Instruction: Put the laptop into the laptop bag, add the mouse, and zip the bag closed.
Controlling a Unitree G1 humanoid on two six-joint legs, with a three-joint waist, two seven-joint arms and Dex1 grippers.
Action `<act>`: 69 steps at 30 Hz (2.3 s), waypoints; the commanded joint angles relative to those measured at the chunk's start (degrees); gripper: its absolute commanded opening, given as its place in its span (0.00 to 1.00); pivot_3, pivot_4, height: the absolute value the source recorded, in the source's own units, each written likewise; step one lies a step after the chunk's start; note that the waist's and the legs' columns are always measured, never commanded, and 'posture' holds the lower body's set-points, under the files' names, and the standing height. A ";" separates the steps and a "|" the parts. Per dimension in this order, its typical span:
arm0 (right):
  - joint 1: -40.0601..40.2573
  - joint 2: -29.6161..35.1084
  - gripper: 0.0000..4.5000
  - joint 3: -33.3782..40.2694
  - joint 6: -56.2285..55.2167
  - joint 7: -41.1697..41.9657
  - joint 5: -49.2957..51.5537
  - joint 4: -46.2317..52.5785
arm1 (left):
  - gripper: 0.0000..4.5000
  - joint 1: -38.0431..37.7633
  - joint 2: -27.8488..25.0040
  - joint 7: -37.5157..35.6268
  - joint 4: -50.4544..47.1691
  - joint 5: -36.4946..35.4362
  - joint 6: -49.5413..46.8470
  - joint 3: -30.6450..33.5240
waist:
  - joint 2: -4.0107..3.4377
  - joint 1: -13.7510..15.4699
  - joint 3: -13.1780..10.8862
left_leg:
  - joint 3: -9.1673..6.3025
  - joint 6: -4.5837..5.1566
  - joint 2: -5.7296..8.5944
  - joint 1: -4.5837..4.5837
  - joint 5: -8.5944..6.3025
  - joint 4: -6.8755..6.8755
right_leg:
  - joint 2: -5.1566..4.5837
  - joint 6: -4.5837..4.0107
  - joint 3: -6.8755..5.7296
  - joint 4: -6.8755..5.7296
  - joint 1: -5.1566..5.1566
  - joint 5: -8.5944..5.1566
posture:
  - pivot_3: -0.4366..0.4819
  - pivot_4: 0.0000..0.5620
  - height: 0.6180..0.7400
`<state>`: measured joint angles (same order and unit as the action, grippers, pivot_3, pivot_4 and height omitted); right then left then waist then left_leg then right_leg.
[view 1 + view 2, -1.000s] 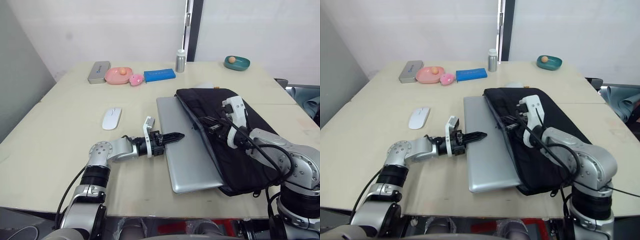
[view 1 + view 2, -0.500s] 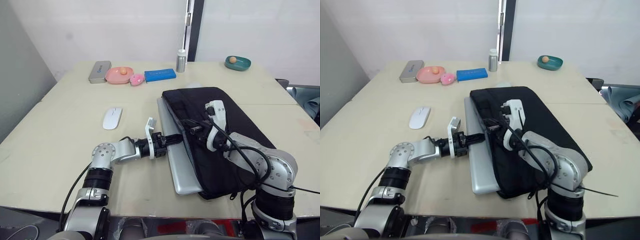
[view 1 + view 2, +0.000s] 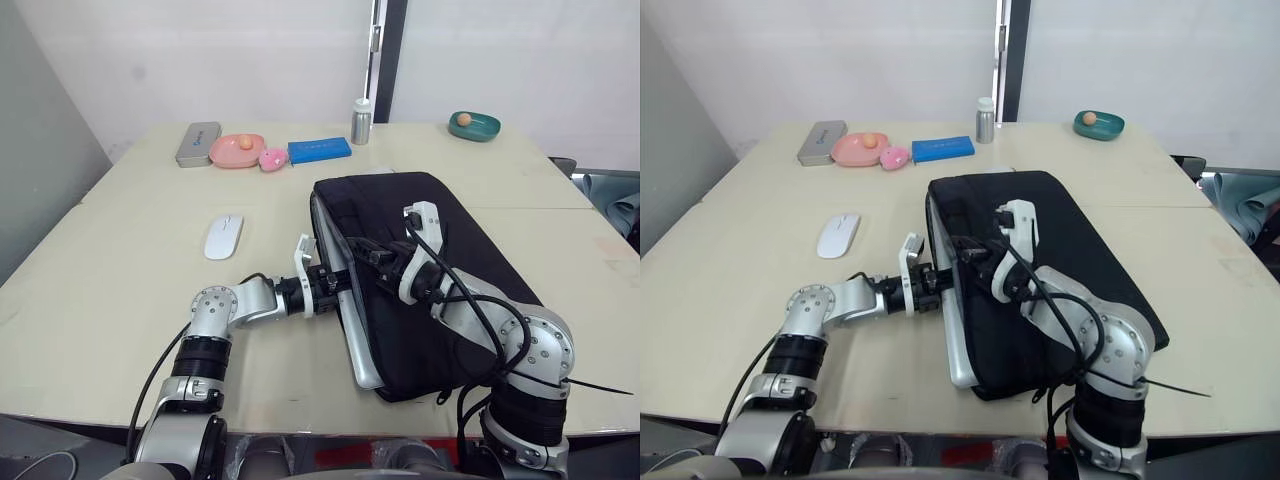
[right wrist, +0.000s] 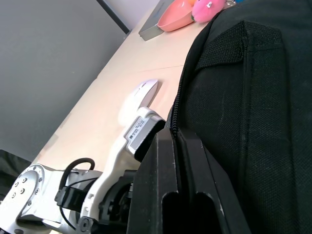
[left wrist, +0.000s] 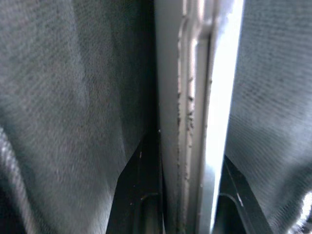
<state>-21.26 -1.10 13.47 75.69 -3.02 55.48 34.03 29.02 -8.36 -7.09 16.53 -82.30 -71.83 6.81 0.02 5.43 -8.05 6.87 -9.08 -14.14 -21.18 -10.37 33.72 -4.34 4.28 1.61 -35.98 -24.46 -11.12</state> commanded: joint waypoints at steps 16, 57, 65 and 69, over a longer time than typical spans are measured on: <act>-2.49 3.02 0.01 3.79 -3.50 -4.87 11.51 -4.11 | 0.07 1.24 5.19 -9.61 -5.42 6.11 3.23 2.24 | -0.01 0.07 0.00 | -0.01 0.00 0.01 -0.02 0.00 0.00 | -0.01 0.02 0.00 0.01 0.00 0.01 | 0.48 0.27 1.00; -0.73 9.16 0.01 -8.41 -24.11 -18.03 39.15 -11.91 | 0.07 1.64 7.12 -9.25 -4.69 6.23 -0.55 4.92 | -0.01 -0.04 0.00 | -0.03 0.00 0.02 -0.20 0.00 -0.08 | -0.02 0.04 -0.06 0.21 -0.01 0.02 | 0.48 0.27 1.00; -0.27 10.99 0.01 -9.12 -25.49 -17.67 39.35 -12.22 | 0.07 1.73 7.12 -9.89 -4.80 7.18 -1.46 5.31 | 0.00 -0.03 0.00 | -0.06 0.01 0.02 -0.31 0.00 -0.10 | -0.01 0.07 -0.10 0.28 -0.08 0.03 | 0.48 0.27 1.00; -0.29 12.07 0.01 -9.07 -25.93 -17.52 39.58 -12.29 | 0.07 1.77 6.15 -12.13 -5.68 8.54 -2.04 3.84 | 0.00 -0.02 0.00 | -0.06 0.01 0.02 -0.32 0.00 -0.10 | -0.01 0.07 -0.10 0.28 -0.09 0.03 | 0.48 0.27 1.00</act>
<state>-20.80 10.98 4.44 51.34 -21.23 93.17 20.68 29.03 -3.09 -14.23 15.00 -71.16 -73.13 11.00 0.02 5.41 -8.05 6.81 -9.08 -14.13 -21.50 -10.37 33.62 -4.36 4.35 1.51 -35.70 -24.55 -11.09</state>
